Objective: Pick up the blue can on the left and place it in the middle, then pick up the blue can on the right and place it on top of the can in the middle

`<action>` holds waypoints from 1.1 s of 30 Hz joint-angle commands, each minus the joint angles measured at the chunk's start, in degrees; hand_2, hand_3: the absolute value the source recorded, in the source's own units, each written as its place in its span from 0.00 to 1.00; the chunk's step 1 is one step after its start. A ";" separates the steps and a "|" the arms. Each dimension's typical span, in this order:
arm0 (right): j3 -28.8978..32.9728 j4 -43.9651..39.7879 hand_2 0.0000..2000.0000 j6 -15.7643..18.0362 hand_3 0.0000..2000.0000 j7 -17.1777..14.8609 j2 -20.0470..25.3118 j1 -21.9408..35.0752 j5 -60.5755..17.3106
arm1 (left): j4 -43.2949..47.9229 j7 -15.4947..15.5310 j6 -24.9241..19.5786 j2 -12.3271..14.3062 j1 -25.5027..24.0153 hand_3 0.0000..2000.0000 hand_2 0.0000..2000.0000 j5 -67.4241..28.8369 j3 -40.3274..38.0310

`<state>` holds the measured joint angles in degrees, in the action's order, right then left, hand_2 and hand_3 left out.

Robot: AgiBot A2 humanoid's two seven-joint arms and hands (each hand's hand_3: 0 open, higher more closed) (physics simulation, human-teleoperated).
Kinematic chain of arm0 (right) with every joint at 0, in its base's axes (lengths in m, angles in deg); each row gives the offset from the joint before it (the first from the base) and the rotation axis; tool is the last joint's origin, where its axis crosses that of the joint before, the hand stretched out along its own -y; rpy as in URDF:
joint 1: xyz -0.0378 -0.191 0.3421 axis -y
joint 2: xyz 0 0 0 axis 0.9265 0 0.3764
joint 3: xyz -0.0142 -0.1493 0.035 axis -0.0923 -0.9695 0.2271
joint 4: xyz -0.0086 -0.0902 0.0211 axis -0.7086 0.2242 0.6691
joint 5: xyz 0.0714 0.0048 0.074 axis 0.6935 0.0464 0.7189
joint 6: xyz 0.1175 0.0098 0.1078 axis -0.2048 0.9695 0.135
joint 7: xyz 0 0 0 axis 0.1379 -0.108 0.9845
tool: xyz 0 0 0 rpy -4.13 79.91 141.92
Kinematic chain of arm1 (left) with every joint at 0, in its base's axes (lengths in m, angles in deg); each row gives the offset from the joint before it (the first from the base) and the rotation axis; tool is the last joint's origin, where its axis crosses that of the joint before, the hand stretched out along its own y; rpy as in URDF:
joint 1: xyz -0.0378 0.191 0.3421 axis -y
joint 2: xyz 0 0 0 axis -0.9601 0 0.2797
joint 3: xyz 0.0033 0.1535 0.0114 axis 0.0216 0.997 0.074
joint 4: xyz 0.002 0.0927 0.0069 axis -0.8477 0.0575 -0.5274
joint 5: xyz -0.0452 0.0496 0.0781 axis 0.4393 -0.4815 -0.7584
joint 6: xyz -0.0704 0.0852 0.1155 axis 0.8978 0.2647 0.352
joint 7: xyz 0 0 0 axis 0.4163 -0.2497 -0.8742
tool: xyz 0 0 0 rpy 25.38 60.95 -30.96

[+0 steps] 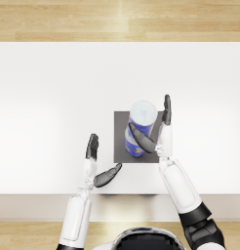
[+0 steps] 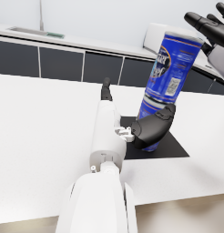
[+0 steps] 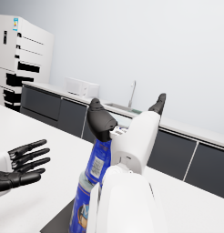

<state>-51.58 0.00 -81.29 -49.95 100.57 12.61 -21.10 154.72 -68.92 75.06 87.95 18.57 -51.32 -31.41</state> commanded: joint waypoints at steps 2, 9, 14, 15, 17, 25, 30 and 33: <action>3.73 6.74 0.00 -0.09 0.00 0.03 1.23 1.03 0.00 | 3.72 0.00 0.00 0.66 1.49 0.00 0.00 0.00 -0.40; 12.70 13.42 0.00 0.01 0.00 -0.15 2.26 1.03 0.01 | 11.56 0.00 0.00 2.94 7.05 0.00 0.00 0.00 -6.05; 20.64 16.02 0.00 17.47 0.00 2.43 2.24 0.22 0.03 | 15.52 0.00 0.00 1.38 12.25 0.00 0.00 0.01 -13.91; 21.74 16.41 0.00 20.55 0.00 3.51 2.19 -0.07 0.04 | 15.65 0.00 0.00 0.97 12.91 0.00 0.00 0.01 -14.90; 24.12 17.11 0.00 24.32 0.00 4.85 2.02 -1.70 0.05 | 15.81 0.00 0.00 0.41 13.44 0.00 0.00 0.01 -17.02; 28.15 17.65 0.00 28.04 0.00 6.16 2.09 -4.41 0.07 | 14.36 0.00 0.00 0.54 13.53 0.00 0.00 0.01 -18.90; 29.19 17.65 0.00 28.26 0.00 6.24 2.13 -5.23 0.07 | 13.81 0.00 0.00 0.47 13.75 0.00 0.00 0.01 -19.39; 29.35 17.65 0.00 28.30 0.00 6.25 2.13 -5.34 0.07 | 13.73 0.00 0.00 0.46 13.78 0.00 0.00 0.01 -19.47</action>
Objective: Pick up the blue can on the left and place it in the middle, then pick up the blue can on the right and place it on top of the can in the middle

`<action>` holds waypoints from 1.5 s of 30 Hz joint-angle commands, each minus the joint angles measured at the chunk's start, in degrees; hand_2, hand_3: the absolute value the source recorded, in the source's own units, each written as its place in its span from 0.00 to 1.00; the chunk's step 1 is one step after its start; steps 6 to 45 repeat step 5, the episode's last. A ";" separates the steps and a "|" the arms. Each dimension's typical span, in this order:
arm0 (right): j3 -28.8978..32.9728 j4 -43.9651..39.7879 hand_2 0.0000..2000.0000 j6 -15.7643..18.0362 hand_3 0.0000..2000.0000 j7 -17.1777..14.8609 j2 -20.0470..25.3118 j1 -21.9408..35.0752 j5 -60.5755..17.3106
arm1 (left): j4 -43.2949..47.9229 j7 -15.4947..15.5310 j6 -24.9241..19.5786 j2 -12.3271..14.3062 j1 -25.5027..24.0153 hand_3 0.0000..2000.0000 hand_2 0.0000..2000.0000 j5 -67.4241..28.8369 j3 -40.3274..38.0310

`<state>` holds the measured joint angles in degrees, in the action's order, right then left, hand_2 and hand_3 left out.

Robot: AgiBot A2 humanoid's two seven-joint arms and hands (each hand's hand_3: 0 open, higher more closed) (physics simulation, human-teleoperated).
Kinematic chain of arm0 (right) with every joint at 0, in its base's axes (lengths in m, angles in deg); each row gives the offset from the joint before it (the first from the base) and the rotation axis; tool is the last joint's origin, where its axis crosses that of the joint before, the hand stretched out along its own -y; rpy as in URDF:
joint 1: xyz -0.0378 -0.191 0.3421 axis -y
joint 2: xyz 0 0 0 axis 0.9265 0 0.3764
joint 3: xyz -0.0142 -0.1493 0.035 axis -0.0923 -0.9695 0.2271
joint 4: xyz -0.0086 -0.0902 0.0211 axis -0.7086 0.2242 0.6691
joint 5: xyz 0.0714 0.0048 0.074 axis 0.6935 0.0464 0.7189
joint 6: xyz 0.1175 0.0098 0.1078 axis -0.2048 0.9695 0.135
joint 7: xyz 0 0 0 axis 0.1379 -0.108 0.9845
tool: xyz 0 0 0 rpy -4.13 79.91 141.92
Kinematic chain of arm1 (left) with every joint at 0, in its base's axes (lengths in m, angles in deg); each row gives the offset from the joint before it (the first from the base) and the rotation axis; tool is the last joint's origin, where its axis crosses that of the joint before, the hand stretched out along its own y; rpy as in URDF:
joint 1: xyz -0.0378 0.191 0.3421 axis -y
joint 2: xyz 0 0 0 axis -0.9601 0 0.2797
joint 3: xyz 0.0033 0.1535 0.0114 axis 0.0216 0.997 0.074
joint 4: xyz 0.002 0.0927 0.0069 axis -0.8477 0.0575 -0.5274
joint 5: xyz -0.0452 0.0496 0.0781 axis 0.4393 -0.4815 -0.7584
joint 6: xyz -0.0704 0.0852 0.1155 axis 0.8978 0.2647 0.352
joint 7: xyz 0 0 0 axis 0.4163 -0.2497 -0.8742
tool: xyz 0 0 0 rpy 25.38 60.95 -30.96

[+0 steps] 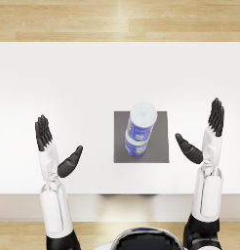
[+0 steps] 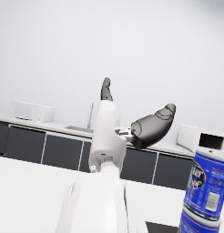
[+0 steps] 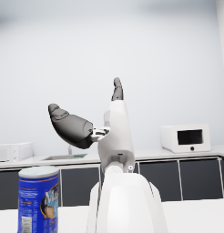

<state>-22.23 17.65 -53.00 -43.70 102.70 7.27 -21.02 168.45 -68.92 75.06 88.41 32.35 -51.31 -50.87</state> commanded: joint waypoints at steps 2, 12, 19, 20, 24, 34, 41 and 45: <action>0.04 0.00 0.00 0.01 0.00 0.00 0.00 -0.03 0.00 | -0.02 0.00 0.00 0.00 0.01 0.00 0.00 0.00 -0.02; 0.07 0.00 0.00 0.02 0.00 0.01 0.00 -0.05 0.00 | -0.04 0.00 0.00 0.00 0.01 0.00 0.00 0.00 -0.03; 0.07 0.00 0.00 0.02 0.00 0.01 0.00 -0.05 0.00 | -0.04 0.00 0.00 0.00 0.01 0.00 0.00 0.00 -0.03; 0.07 0.00 0.00 0.02 0.00 0.01 0.00 -0.05 0.00 | -0.04 0.00 0.00 0.00 0.01 0.00 0.00 0.00 -0.03; 0.07 0.00 0.00 0.02 0.00 0.01 0.00 -0.05 0.00 | -0.04 0.00 0.00 0.00 0.01 0.00 0.00 0.00 -0.03; 0.07 0.00 0.00 0.02 0.00 0.01 0.00 -0.05 0.00 | -0.04 0.00 0.00 0.00 0.01 0.00 0.00 0.00 -0.03; 0.07 0.00 0.00 0.02 0.00 0.01 0.00 -0.05 0.00 | -0.04 0.00 0.00 0.00 0.01 0.00 0.00 0.00 -0.03; 0.07 0.00 0.00 0.02 0.00 0.01 0.00 -0.05 0.00 | -0.04 0.00 0.00 0.00 0.01 0.00 0.00 0.00 -0.03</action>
